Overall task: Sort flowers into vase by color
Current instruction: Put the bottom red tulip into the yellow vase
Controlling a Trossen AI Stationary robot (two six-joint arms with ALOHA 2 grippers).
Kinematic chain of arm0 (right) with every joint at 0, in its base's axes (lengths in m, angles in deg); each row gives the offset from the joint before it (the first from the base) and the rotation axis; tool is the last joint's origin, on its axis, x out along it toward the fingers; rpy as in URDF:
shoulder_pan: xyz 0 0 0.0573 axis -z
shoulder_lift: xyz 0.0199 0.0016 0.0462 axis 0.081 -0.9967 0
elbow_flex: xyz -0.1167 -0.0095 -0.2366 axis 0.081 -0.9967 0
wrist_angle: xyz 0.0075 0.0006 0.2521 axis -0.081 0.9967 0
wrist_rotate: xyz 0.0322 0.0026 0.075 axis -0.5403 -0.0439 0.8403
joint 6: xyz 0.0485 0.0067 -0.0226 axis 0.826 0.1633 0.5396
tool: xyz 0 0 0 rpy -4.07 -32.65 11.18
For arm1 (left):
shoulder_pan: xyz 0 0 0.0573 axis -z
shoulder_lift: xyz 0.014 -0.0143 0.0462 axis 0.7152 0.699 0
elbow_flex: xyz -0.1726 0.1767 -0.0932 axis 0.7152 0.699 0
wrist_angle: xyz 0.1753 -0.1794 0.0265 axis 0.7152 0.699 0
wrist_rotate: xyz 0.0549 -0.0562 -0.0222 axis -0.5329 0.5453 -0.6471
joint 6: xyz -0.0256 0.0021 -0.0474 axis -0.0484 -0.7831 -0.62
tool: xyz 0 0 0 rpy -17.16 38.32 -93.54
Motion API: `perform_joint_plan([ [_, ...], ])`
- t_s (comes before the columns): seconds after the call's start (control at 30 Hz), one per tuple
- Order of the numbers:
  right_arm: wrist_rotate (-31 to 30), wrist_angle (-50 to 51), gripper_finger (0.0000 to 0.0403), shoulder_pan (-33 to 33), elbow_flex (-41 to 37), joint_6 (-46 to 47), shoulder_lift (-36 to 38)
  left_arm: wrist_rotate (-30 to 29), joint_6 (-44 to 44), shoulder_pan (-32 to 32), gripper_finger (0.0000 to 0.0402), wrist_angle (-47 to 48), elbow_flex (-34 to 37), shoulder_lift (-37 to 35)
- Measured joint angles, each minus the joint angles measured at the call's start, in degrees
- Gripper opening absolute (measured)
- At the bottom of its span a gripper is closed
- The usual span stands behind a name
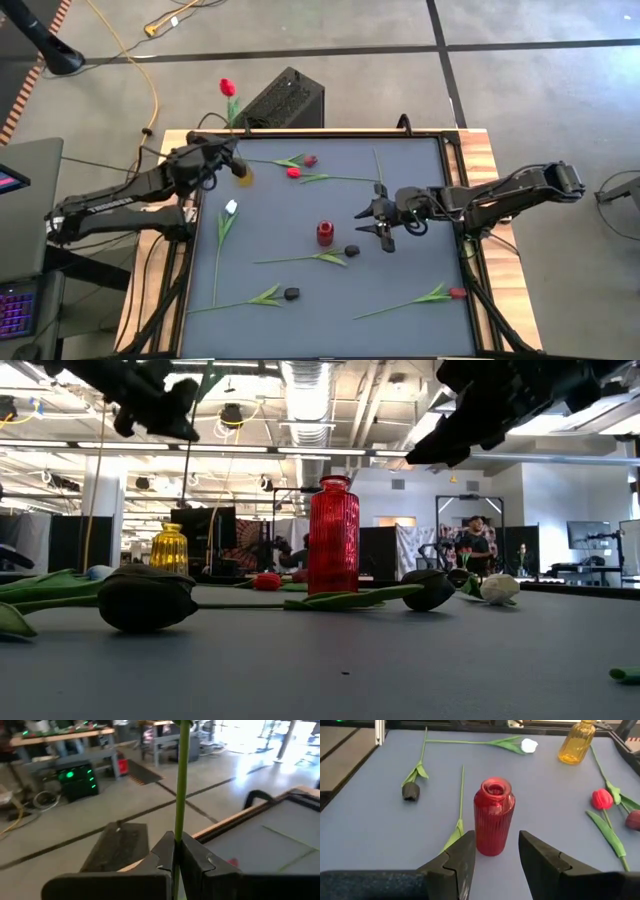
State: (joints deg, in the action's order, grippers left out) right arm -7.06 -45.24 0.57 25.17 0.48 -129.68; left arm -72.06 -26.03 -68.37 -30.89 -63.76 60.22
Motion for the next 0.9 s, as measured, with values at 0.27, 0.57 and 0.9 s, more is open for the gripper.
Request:
perform_joint_plan([
  [0.27,0.0,-0.2,0.0176,0.0,0.0,0.0,0.0,2.3,-0.7,-4.9,0.0000,-0.9,3.8,-0.3],
  [0.57,-0.1,-0.5,0.0175,0.1,0.0,-0.5,0.0,5.5,-3.0,-8.0,0.0000,-2.1,8.6,-2.6],
  [0.9,-0.4,-2.3,0.0175,0.1,0.0,-2.2,0.0,6.3,-7.1,-8.7,0.0000,-9.3,15.6,-3.3],
])
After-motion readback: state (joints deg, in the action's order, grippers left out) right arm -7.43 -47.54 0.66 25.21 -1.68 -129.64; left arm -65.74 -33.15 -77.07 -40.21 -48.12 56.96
